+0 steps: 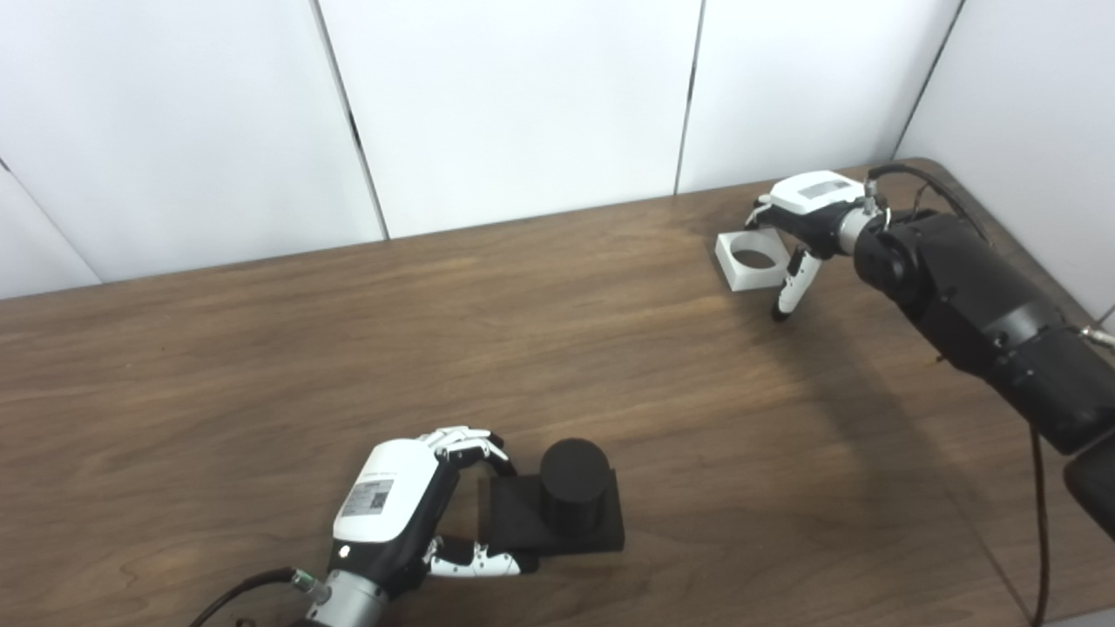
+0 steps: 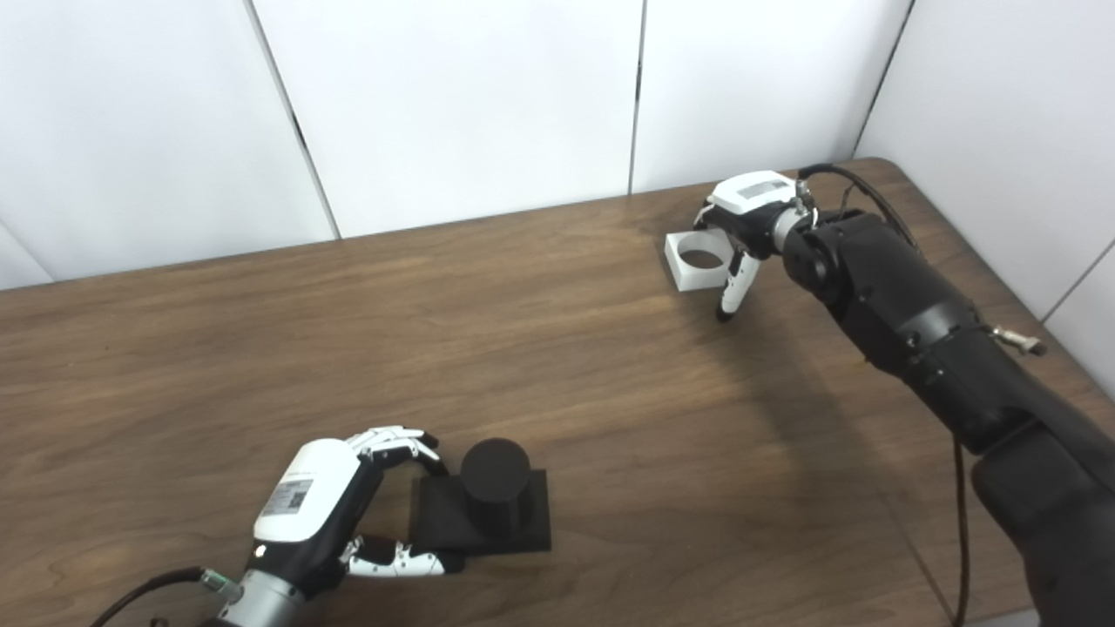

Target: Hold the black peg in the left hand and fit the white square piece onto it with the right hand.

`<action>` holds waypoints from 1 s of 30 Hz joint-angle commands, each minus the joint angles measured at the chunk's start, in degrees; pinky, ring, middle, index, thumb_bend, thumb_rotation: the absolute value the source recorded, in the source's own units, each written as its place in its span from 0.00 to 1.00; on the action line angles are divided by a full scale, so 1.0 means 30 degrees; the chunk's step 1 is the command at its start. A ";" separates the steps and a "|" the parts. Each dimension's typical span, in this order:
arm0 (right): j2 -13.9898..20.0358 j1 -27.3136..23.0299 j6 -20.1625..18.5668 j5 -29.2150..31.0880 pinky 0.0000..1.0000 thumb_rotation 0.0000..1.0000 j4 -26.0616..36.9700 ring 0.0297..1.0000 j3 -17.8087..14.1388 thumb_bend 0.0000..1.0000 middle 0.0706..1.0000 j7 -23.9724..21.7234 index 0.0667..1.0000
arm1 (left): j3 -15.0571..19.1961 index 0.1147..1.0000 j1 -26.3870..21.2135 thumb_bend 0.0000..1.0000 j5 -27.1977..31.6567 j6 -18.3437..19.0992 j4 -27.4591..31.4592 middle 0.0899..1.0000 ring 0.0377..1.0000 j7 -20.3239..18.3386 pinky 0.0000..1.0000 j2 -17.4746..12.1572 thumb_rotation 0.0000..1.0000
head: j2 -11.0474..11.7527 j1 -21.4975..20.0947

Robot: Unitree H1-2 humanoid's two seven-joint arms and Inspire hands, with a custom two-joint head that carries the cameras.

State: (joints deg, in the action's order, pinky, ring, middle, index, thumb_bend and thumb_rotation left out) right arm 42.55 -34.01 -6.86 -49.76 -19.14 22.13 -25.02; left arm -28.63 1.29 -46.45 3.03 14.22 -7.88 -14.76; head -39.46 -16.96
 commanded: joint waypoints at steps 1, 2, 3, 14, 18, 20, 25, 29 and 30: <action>0.0382 -0.0964 0.0366 -0.0295 0.98 0.28 0.0077 0.99 -0.0029 0.91 0.93 0.0296 0.74 | -0.0735 0.42 0.0849 0.51 -0.0122 0.0763 -0.0782 0.74 0.81 -0.1867 0.75 -0.0008 0.04 | -0.0033 0.0004; 0.0345 -0.0966 0.0388 -0.0334 0.97 0.29 0.0060 0.99 -0.0014 0.91 0.93 0.0274 0.73 | -0.0732 0.42 0.0862 0.51 -0.0170 0.0778 -0.0760 0.74 0.80 -0.1868 0.75 0.0022 0.04 | -0.0062 0.0029; 0.0324 -0.0958 0.0385 -0.0384 0.96 0.29 0.0067 0.99 0.0012 0.91 0.93 0.0235 0.73 | -0.0730 0.42 0.0868 0.51 -0.0191 0.0786 -0.0741 0.74 0.80 -0.1880 0.75 0.0049 0.04 | -0.0083 0.0060; 0.0060 -0.0748 0.0264 -0.0262 0.90 0.29 0.0108 0.97 0.0038 0.89 0.92 -0.0079 0.72 | -0.0702 0.42 0.0835 0.51 -0.0172 0.0912 -0.0528 0.74 0.80 -0.2031 0.75 0.0056 0.04 | -0.0354 0.0146; -0.0012 -0.0725 0.0373 -0.0467 0.88 0.32 0.0069 0.96 0.0218 0.87 0.91 0.0000 0.71 | -0.0674 0.42 0.0854 0.51 -0.0194 0.0966 -0.0543 0.74 0.80 -0.2019 0.75 0.0092 0.04 | -0.0354 0.0146; -0.0052 -0.0703 0.0412 -0.0498 0.87 0.33 0.0050 0.95 0.0239 0.87 0.91 0.0040 0.71 | -0.0669 0.42 0.0854 0.51 -0.0175 0.0916 -0.0585 0.74 0.80 -0.1980 0.75 0.0086 0.04 | -0.0354 0.0146; -0.0130 -0.0550 0.0416 -0.0398 0.85 0.32 0.0109 0.94 0.0182 0.83 0.89 0.0056 0.68 | -0.0672 0.42 0.0858 0.51 -0.0249 0.0987 -0.0480 0.74 0.80 -0.2044 0.75 0.0077 0.04 | -0.0490 0.0173; -0.0241 -0.0365 0.0318 -0.0261 0.83 0.17 0.0133 0.92 0.0058 0.58 0.86 0.0207 0.49 | -0.0659 0.42 0.0907 0.51 -0.0261 0.0996 -0.0377 0.74 0.80 -0.2069 0.75 0.0074 0.04 | -0.0590 0.0221; -0.0308 -0.0314 0.0235 -0.0193 0.83 0.15 0.0129 0.92 -0.0012 0.55 0.86 0.0264 0.47 | -0.0654 0.42 0.0907 0.51 -0.0267 0.0979 -0.0378 0.74 0.80 -0.2076 0.75 0.0074 0.04 | -0.0590 0.0221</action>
State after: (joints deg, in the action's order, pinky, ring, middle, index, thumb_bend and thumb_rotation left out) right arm 41.63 -34.39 -6.42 -50.29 -19.29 22.31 -25.02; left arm -28.74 1.41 -47.73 4.13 14.80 -8.67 -14.18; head -41.22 -16.35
